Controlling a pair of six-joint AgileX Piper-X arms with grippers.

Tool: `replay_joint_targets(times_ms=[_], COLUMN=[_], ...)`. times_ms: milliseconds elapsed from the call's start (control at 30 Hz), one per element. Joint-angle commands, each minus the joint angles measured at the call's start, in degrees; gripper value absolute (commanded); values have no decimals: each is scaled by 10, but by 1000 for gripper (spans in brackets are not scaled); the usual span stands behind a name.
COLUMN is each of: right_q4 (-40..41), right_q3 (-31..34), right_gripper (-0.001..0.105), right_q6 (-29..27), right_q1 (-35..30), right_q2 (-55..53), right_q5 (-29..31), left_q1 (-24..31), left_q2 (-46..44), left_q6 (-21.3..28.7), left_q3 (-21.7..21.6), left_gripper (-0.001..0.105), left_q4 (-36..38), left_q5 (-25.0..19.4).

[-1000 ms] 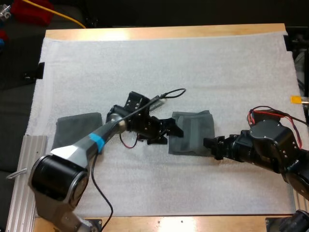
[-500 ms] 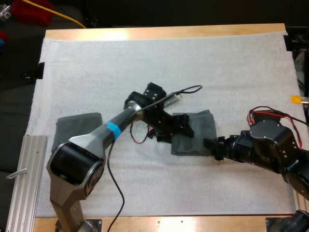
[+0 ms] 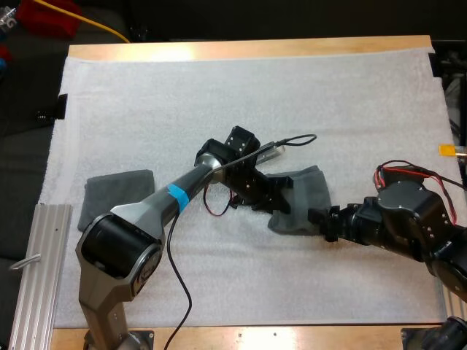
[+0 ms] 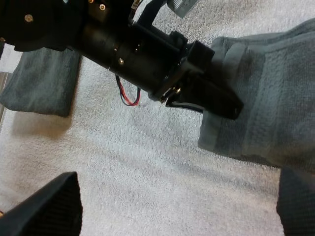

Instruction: Pick towel from pile, fold and stack

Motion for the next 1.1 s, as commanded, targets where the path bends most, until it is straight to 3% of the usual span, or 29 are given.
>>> replay_joint_targets(times_ms=[0,233,300,500,667,733,800,867,1067], right_q4=[2,2,2,2,2,2,2,2,2], right_q3=[-5,-5,-5,-5,-5,-5,-5,-5,-5], right_gripper=[78,78,78,78,78,78,78,78,78], right_q6=[-4,-6,-6,-6,-6,-6,-6,-6,-6], right_q1=[-1,-1,-1,-1,-1,-1,-1,-1,-1], right_q2=[-3,-3,-3,-3,-3,-3,-3,-3,-3], right_q5=[6,6,6,6,6,6,6,6,6], left_q1=[-1,9,19,61,107,125,152,174,248], left_q2=[-5,-49,-72,-134,-177,-193,-213,-225,-259], left_q6=[29,173,237,334,366,371,374,380,380], left_q3=[-2,-2,-2,-3,-3,-3,-3,-3,-3], left_gripper=[0,0,0,0,0,0,0,0,0], left_q4=[4,88,139,253,306,322,338,344,345], left_q5=[4,-6,-33,-119,-162,-201,-279,-304,-314])
